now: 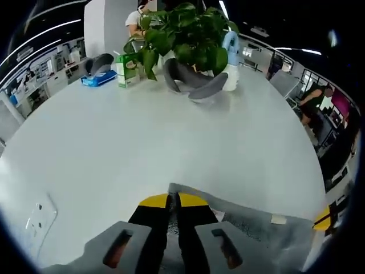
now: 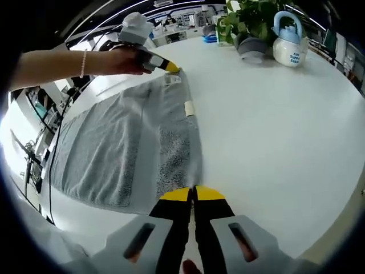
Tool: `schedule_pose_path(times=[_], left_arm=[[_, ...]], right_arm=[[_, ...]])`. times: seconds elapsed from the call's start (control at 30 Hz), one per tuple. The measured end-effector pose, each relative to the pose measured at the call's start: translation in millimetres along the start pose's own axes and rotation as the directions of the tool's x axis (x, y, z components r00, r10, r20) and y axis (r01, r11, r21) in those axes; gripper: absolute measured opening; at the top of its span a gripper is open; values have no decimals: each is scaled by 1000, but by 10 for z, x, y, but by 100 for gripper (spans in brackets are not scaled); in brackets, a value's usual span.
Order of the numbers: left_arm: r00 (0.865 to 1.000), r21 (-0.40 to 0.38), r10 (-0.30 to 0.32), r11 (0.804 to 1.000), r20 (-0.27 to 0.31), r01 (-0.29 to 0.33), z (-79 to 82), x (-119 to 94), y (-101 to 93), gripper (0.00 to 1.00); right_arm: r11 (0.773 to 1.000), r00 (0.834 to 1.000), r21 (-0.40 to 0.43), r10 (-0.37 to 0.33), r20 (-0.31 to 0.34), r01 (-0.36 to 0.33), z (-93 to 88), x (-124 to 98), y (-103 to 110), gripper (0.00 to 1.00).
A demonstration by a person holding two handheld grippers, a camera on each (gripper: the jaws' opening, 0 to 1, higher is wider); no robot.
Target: Fold the towel on the table until its edges align and the towel forms a compact rectangular stack.
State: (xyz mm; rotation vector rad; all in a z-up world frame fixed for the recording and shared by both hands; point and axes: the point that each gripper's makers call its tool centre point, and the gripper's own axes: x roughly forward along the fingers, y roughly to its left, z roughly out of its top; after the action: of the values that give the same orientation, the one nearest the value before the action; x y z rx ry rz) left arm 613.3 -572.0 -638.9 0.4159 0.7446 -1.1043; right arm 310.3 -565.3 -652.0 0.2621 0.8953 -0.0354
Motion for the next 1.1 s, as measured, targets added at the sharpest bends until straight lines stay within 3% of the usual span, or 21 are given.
schedule_pose_path(times=[0.33, 0.63, 1.1], left_arm=[[999, 8, 14, 1000, 50, -15, 189, -249, -76, 5], [997, 52, 17, 998, 81, -22, 335, -478, -146, 5], [990, 56, 26, 998, 136, -34, 578, -714, -261, 5]], right_arm=[[1000, 998, 3, 24, 58, -24, 225, -218, 91, 0], [1000, 996, -16, 5, 88, -4, 308, -384, 101, 0], [999, 986, -35, -33, 163, 39, 493, -724, 74, 0]])
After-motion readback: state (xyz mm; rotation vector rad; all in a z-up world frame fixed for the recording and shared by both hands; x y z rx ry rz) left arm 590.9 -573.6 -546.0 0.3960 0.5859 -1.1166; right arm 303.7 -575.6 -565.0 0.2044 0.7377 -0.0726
